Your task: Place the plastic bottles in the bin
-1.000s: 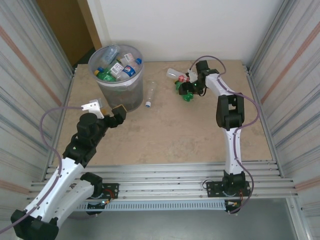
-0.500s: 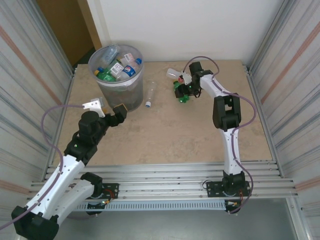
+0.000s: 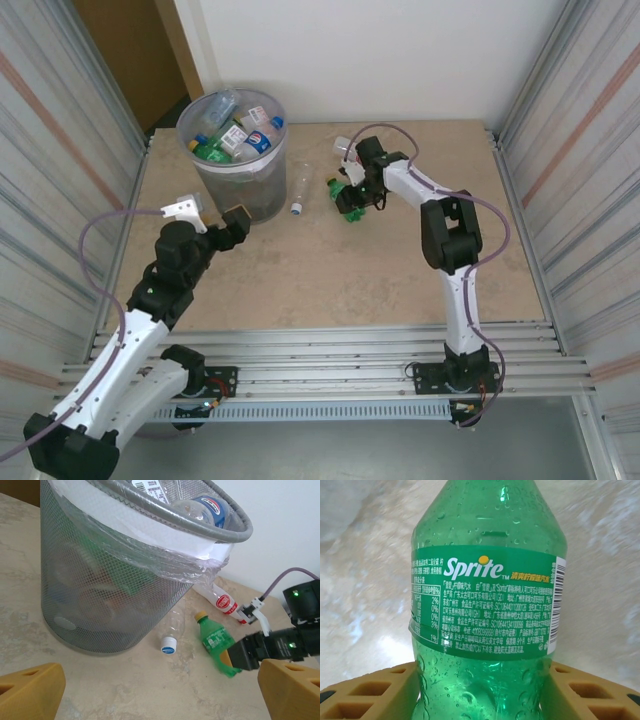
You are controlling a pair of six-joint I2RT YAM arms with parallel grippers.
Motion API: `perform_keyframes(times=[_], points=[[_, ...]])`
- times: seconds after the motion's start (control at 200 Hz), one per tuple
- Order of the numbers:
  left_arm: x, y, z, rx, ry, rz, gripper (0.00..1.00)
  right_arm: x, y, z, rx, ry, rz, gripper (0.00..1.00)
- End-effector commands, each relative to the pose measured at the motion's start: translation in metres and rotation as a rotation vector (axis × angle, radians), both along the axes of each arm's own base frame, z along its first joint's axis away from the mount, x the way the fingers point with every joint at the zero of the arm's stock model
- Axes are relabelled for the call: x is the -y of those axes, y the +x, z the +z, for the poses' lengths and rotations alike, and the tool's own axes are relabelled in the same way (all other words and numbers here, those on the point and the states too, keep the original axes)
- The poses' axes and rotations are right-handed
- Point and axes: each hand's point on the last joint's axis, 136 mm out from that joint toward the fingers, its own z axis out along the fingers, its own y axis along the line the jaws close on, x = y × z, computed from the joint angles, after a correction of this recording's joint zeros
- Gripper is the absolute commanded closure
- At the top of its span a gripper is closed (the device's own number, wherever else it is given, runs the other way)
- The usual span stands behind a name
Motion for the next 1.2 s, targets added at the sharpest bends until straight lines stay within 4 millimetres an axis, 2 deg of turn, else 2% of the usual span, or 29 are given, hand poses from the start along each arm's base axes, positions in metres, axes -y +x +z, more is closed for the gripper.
perform_keyframes(times=[0.0,0.11,0.271,0.441,0.661,0.776,0.997,1.192], points=[[0.002,0.004,0.019,0.035,-0.044,-0.005,0.01,-0.011,-0.003,0.063,0.112,0.141,-0.032,0.64],[0.011,0.008,0.021,0.023,-0.062,-0.036,0.01,-0.016,-0.019,0.089,0.151,0.219,-0.046,0.64],[0.023,0.014,0.028,0.018,-0.102,-0.085,0.01,-0.024,-0.040,0.116,0.191,0.287,-0.053,0.64],[0.037,0.017,0.043,0.035,-0.168,-0.143,0.01,-0.035,-0.058,0.146,0.261,0.318,-0.040,0.65],[0.064,0.024,0.062,0.047,-0.249,-0.260,0.01,-0.040,-0.077,0.192,0.357,0.406,-0.036,0.65],[0.081,0.025,0.069,0.035,-0.278,-0.327,0.01,-0.043,-0.087,0.206,0.378,0.466,-0.038,0.65],[0.117,0.020,0.066,0.011,-0.292,-0.439,0.02,-0.054,-0.106,0.233,0.405,0.585,0.001,0.65],[0.137,0.023,0.064,-0.011,-0.342,-0.499,0.03,-0.063,-0.116,0.252,0.449,0.656,0.058,0.64]])
